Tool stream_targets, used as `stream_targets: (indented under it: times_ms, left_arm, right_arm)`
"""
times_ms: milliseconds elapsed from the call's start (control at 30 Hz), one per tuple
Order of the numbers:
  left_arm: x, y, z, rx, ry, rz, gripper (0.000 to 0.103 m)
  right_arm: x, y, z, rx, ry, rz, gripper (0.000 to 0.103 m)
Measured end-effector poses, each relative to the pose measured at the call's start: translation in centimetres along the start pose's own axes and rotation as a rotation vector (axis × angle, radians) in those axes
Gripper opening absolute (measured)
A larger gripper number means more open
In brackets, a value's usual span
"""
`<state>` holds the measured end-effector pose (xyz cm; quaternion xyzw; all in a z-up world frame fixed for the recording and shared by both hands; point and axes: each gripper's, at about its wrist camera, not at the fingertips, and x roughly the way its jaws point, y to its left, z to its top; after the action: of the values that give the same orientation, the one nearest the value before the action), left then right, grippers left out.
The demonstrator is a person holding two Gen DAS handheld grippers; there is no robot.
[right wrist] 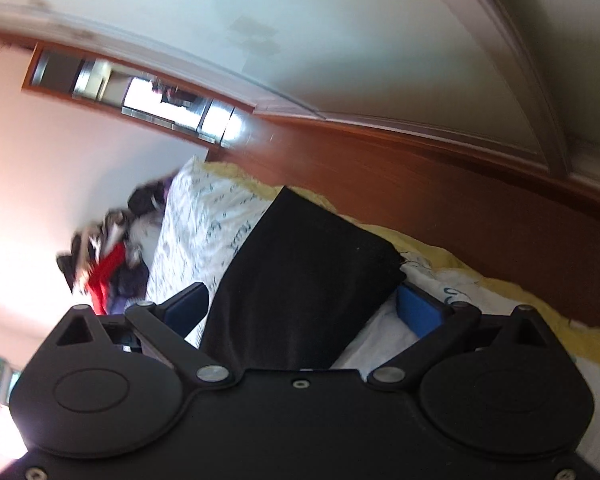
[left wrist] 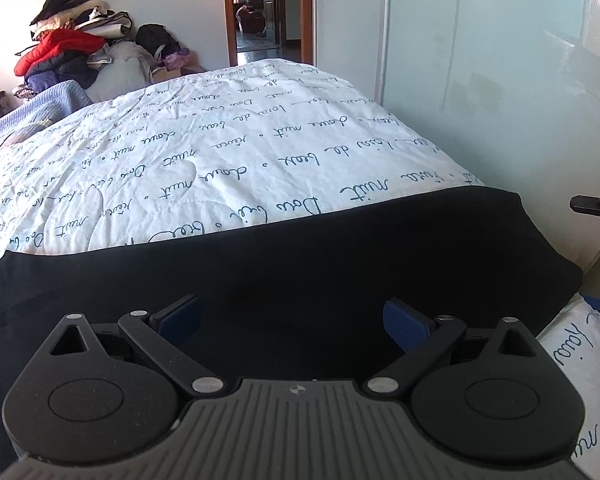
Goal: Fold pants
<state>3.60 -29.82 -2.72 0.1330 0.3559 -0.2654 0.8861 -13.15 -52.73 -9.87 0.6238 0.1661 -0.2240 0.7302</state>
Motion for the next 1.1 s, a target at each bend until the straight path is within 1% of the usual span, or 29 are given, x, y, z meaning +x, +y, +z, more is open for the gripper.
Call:
stream_targets:
  times_ms: [100,167,200,233,267,300,333,367,433,467,500,567,600,667,767,833,867,933,967,1000,1067,1100]
  left_arm:
    - [0.1,0.2,0.2,-0.022,0.016,-0.017,0.099]
    - [0.1,0.2,0.2,-0.026,0.022,-0.024,0.099]
    - [0.1,0.1,0.2,-0.022,0.023,-0.023,0.099]
    - [0.0,0.1,0.1,-0.017,0.021,-0.021,0.099]
    - [0.0,0.1,0.1,-0.012,0.018,-0.017,0.099]
    - [-0.1,0.1,0.1,-0.008,0.017,-0.014,0.099]
    - [-0.1,0.1,0.1,-0.006,0.016,-0.012,0.099]
    - [0.0,0.2,0.1,-0.006,0.017,-0.012,0.099]
    - [-0.1,0.3,0.2,-0.013,0.018,-0.015,0.099]
    - [-0.1,0.5,0.3,-0.017,0.019,-0.016,0.099]
    - [-0.1,0.6,0.3,-0.019,0.02,-0.017,0.099]
    - [-0.1,0.9,0.4,-0.023,0.021,-0.015,0.099]
    - [-0.2,1.1,0.5,-0.023,0.019,-0.013,0.099]
    - [-0.2,1.9,0.8,-0.035,0.011,0.006,0.099]
    - [-0.6,3.7,1.3,-0.096,-0.008,0.035,0.099]
    - [-0.6,5.0,1.6,-0.153,-0.01,0.034,0.099]
    - [-0.6,5.6,1.8,-0.185,-0.009,0.021,0.099]
    - [-0.4,6.9,1.9,-0.258,0.007,-0.044,0.099]
    - [-0.1,7.4,1.9,-0.294,0.026,-0.09,0.099]
    - [0.3,7.8,1.8,-0.333,0.053,-0.147,0.099]
    - [1.3,8.6,1.5,-0.442,0.117,-0.301,0.099]
    - [1.8,8.8,1.3,-0.496,0.146,-0.371,0.099]
  right_arm:
    - [0.5,-0.5,0.3,0.056,0.004,0.025,0.103]
    - [0.8,-0.5,0.4,0.059,0.002,0.037,0.102]
    - [0.8,-0.4,0.3,0.051,-0.005,0.035,0.097]
    - [0.8,-0.5,0.3,0.036,-0.013,0.028,0.084]
    - [0.7,-0.3,0.2,0.021,-0.017,0.019,0.076]
    - [0.7,-0.3,0.1,0.007,-0.021,0.008,0.065]
    - [0.7,-0.4,0.1,-0.003,-0.024,0.003,0.056]
    - [0.8,-0.4,0.1,-0.012,-0.022,-0.004,0.05]
    - [0.7,-0.5,0.1,-0.028,-0.03,-0.027,0.026]
    - [0.6,-0.5,0.1,-0.036,-0.033,-0.027,0.022]
    - [0.5,-0.4,0.1,-0.057,-0.036,-0.027,0.015]
    - [0.5,0.6,-0.1,-0.121,-0.046,-0.035,0.012]
    - [0.2,1.2,-0.4,-0.174,-0.061,-0.04,0.011]
    - [-0.3,2.8,-1.0,-0.292,-0.087,-0.052,0.01]
    - [-1.1,6.4,-3.2,-0.54,-0.108,-0.055,0.01]
    - [-1.4,9.0,-6.1,-0.773,-0.095,-0.06,0.01]
    - [-1.5,10.0,-7.8,-0.886,-0.087,-0.07,0.01]
    - [-1.3,11.5,-12.4,-1.171,-0.076,-0.117,0.01]
    - [-1.0,11.8,-14.4,-1.296,-0.073,-0.151,0.01]
    - [-0.5,11.8,-16.5,-1.437,-0.081,-0.201,0.01]
    - [0.9,11.1,-20.2,-1.709,-0.122,-0.315,0.01]
    - [1.6,10.5,-21.3,-1.804,-0.142,-0.361,0.01]
